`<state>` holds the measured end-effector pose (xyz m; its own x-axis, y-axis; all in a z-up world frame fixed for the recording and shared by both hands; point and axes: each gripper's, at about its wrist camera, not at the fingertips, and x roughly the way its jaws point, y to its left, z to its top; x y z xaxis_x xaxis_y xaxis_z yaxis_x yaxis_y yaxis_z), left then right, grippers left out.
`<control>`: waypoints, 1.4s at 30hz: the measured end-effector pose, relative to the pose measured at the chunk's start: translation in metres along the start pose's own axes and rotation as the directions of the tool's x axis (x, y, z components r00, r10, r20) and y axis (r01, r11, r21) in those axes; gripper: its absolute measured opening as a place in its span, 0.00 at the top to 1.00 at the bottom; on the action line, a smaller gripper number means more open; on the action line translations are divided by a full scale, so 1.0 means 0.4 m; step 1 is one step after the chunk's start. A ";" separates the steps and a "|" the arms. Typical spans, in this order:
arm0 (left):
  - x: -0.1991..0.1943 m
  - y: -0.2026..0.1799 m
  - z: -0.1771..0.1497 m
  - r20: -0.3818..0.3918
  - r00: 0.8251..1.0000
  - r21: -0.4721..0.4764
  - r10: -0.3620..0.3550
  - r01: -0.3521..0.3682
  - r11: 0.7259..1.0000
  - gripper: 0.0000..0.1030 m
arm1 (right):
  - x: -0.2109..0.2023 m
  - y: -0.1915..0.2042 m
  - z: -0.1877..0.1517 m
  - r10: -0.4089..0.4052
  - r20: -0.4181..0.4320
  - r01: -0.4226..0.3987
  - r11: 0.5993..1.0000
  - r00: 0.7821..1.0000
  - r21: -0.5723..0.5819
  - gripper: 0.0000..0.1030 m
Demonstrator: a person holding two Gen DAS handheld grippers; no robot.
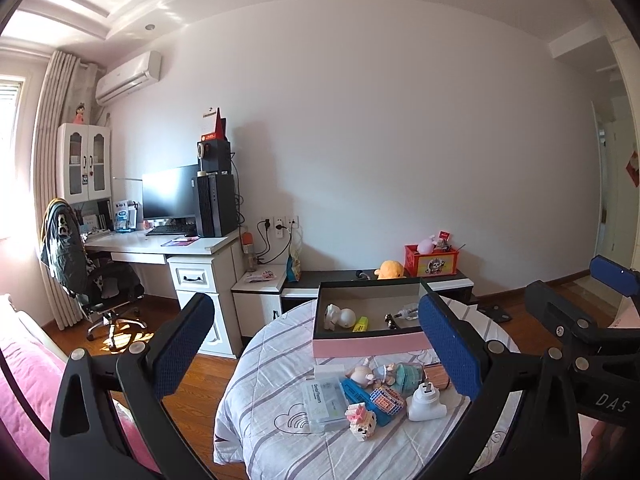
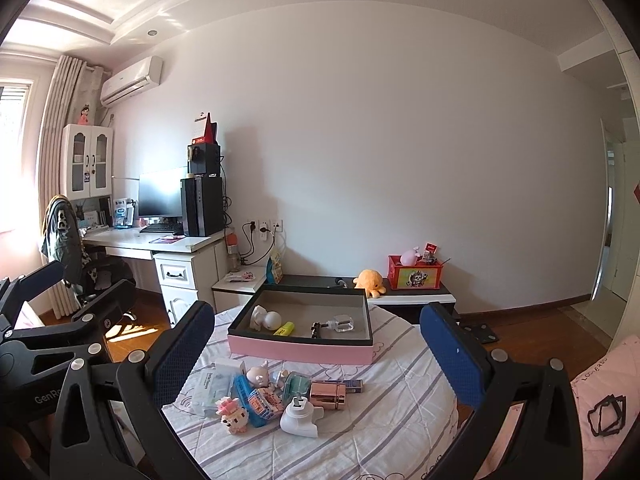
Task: Organize rigid objects
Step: 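Raise both open grippers away from the pink box, then grasp the white plug adapter with the right gripper while the left gripper grasps the block figure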
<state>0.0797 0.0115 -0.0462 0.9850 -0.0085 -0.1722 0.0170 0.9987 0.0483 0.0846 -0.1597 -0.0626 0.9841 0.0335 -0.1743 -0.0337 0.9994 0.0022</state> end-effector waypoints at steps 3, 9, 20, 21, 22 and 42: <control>0.008 -0.001 -0.004 -0.009 1.000 0.000 -0.001 0.001 1.000 0.00 | 0.007 -0.001 -0.002 0.000 -0.008 0.000 1.000 1.000 0.000 0.00; 0.042 -0.002 -0.023 -0.044 0.999 0.001 -0.007 0.007 1.000 0.00 | 0.037 -0.005 -0.013 -0.001 -0.035 0.001 1.000 0.999 0.000 0.00; 0.210 -0.011 -0.180 -0.257 0.965 0.003 -0.053 0.056 0.998 0.00 | 0.193 -0.024 -0.145 0.014 -0.211 -0.012 1.000 0.977 0.013 0.00; 0.226 -0.011 -0.201 -0.282 0.958 0.002 -0.053 0.056 0.998 0.00 | 0.216 -0.026 -0.167 0.018 -0.239 -0.015 1.000 0.971 0.014 0.00; 0.244 -0.013 -0.225 -0.310 0.949 0.004 -0.051 0.055 0.999 0.00 | 0.239 -0.029 -0.187 0.022 -0.267 -0.018 1.000 0.963 0.017 0.00; 0.375 -0.009 -0.400 -0.476 0.877 0.016 -0.064 0.081 0.997 0.00 | 0.523 -0.030 -0.447 0.134 -0.543 -0.114 0.991 0.829 0.072 0.16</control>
<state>0.1999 0.0147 -0.2295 0.7815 -0.0470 -0.6222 0.0993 0.9938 0.0497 0.2597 -0.1654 -0.2751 0.7162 0.1601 -0.6793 -0.1327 0.9868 0.0926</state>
